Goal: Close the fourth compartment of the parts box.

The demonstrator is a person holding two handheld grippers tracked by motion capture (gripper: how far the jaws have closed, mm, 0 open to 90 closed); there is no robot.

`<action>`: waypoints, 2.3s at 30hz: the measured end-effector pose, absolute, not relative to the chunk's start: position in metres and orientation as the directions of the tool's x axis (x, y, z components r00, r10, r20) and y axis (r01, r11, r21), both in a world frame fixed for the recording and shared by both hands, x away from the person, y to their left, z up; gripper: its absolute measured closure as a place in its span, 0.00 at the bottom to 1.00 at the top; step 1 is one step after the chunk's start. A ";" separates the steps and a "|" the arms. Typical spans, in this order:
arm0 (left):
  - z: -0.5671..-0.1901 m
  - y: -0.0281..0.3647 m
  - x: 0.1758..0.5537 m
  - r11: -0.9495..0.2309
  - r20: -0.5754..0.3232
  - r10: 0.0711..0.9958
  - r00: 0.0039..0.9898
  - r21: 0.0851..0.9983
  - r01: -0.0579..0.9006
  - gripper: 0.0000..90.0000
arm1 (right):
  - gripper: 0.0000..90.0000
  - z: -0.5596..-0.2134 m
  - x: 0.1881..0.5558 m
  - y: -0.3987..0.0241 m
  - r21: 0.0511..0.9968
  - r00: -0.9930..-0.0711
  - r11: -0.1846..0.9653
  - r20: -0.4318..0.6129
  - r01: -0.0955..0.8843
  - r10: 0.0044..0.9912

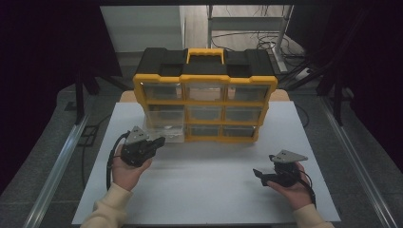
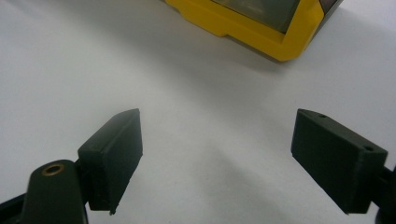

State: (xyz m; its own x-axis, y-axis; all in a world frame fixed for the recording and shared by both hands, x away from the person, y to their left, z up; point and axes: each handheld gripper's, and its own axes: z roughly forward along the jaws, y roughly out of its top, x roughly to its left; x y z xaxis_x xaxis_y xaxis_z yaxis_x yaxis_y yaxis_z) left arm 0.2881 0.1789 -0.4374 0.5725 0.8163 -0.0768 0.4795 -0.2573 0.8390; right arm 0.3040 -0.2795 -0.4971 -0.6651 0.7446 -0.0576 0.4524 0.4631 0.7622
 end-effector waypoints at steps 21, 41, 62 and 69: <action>-0.434 0.184 0.291 -0.249 -0.078 0.823 0.562 0.840 0.482 1.00 | 0.19 -0.497 0.304 -0.279 0.763 -0.662 0.458 -0.054 0.456 0.748; -0.431 0.180 0.294 -0.258 -0.063 0.825 0.562 0.843 0.473 1.00 | 0.19 -0.497 0.304 -0.280 0.766 -0.664 0.457 -0.052 0.452 0.746; -0.429 0.179 0.306 -0.235 -0.070 0.839 0.539 0.847 0.476 1.00 | 0.18 -0.497 0.304 -0.279 0.769 -0.660 0.448 -0.046 0.456 0.750; -0.432 0.181 0.315 -0.218 -0.092 0.842 0.532 0.844 0.491 1.00 | 0.17 -0.496 0.304 -0.280 0.772 -0.655 0.441 -0.043 0.458 0.755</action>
State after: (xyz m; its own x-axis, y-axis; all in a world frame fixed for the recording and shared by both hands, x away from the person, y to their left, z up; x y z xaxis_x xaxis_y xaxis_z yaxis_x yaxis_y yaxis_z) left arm 0.3148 0.1808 -0.4319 0.5319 0.8418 -0.0918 0.4907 -0.2181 0.8436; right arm 0.3040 -0.2797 -0.4956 -0.6548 0.7546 -0.0432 0.4577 0.4414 0.7718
